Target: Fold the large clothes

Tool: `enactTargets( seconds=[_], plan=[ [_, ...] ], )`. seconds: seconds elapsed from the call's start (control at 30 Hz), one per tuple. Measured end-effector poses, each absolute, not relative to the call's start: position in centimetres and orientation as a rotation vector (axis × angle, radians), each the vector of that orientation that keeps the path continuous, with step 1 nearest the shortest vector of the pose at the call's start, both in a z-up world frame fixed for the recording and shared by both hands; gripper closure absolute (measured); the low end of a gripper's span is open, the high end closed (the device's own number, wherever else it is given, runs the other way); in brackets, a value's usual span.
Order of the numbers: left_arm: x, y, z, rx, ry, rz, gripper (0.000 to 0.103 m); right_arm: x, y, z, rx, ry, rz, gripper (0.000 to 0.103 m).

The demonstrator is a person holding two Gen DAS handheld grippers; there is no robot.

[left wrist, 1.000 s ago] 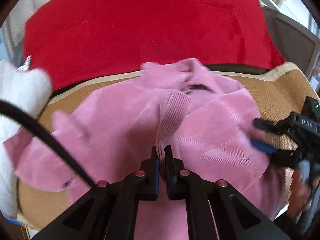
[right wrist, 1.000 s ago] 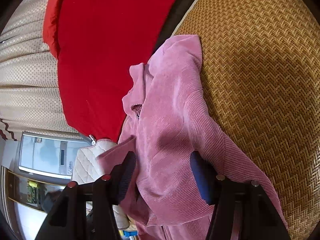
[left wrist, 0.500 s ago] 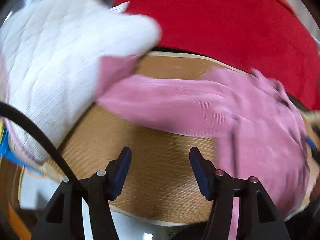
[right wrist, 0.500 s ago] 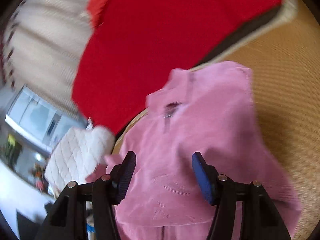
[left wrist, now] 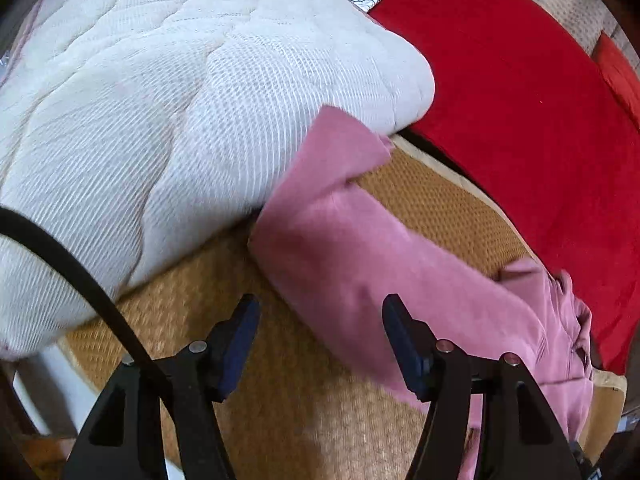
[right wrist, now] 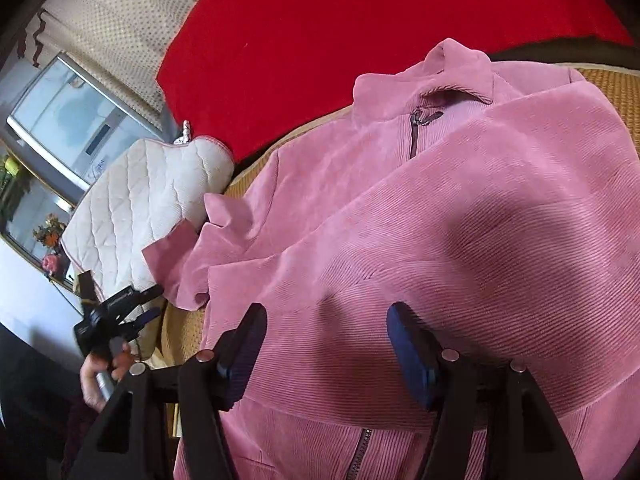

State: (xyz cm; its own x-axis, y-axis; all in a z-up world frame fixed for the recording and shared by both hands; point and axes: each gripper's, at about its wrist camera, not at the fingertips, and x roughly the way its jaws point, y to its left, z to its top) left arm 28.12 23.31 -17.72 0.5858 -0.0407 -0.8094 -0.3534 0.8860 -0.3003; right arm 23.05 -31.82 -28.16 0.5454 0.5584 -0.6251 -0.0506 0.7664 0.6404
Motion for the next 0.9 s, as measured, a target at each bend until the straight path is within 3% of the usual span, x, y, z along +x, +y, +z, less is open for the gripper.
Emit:
enactTargets(
  seconds=[0.1,0.33,0.57,0.9],
  plan=[
    [29.5,24.4,-18.8,-0.471,0.967,0.227,0.039,23.0,-32.0,-28.2,0.621,0.936,0.397,0.036],
    [31.8,24.5,-19.5,-0.427,0.939,0.203,0.096,23.3,-30.9,-27.8,0.586,0.932,0.396,0.031],
    [31.4,20.6,-15.4,-0.221,0.810,0.107,0.100,23.4,-31.5,-27.8,0.617,0.917,0.399,0.031],
    [28.4,4.9,-5.7,0.122,0.682,-0.252,0.100,22.6,-35.6,-26.6,0.759,0.802,0.315,0.031]
  ],
)
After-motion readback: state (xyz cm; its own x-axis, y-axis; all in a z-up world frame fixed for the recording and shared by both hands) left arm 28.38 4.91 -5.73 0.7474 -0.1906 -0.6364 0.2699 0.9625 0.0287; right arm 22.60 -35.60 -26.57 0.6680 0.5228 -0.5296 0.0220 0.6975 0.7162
